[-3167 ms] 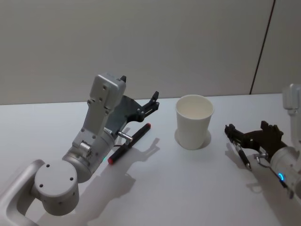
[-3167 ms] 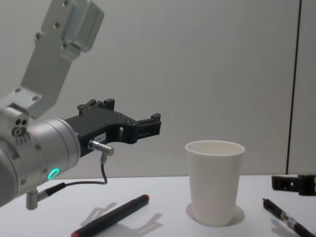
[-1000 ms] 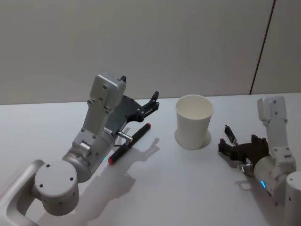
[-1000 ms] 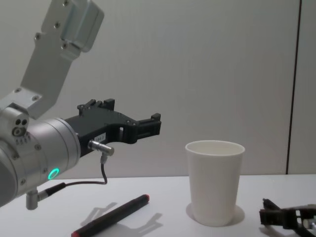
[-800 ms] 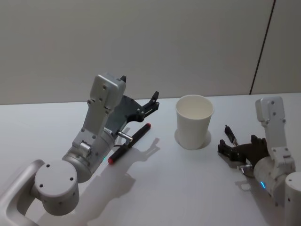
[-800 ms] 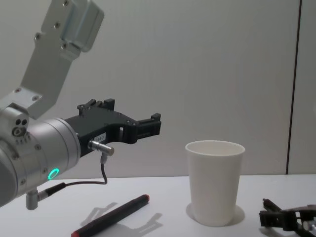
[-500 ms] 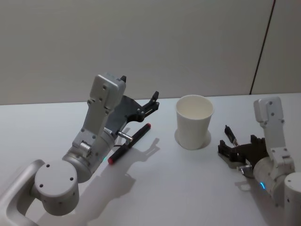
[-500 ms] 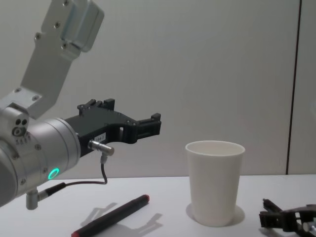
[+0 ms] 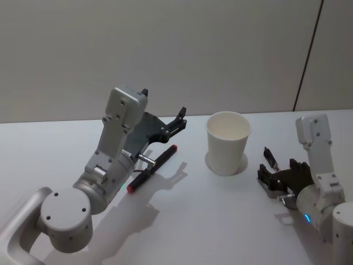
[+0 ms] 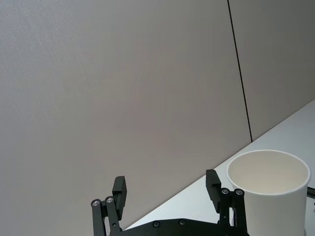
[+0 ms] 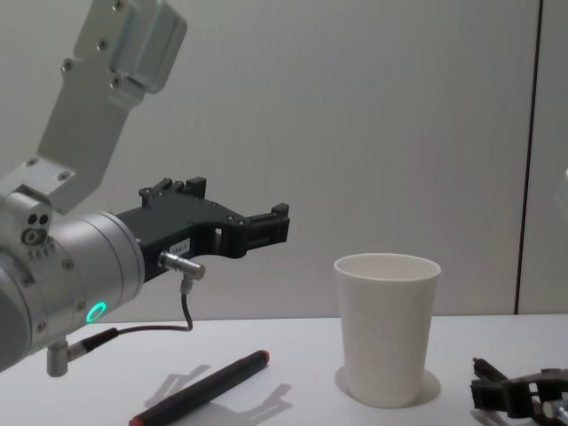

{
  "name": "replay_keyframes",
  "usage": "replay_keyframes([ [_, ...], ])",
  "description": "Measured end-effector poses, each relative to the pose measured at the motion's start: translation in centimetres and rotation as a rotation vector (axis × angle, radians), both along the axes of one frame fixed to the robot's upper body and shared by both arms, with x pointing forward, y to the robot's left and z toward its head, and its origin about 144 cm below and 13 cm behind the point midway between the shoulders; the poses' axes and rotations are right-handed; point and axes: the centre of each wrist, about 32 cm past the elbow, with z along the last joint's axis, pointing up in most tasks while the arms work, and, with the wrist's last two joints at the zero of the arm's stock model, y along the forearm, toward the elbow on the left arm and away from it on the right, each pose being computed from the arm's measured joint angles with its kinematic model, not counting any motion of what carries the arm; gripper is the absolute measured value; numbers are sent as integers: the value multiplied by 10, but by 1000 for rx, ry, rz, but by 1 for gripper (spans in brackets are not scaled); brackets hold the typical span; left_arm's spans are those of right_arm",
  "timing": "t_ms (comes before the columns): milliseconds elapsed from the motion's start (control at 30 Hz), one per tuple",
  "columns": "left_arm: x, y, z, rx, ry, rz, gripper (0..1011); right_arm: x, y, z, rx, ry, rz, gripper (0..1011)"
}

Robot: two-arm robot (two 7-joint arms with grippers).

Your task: Place the pen into the pen holder.

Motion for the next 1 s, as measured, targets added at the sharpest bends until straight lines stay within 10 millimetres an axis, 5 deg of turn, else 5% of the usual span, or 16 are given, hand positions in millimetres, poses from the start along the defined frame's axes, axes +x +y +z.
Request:
replay_keyframes([
  [833, 0, 0, 0, 0, 0, 0, 1001, 0, -1, -1, 5, -9, -3, 633],
  [1000, 0, 0, 0, 0, 0, 0, 1001, 0, -1, -1, 7, -12, -5, 494],
])
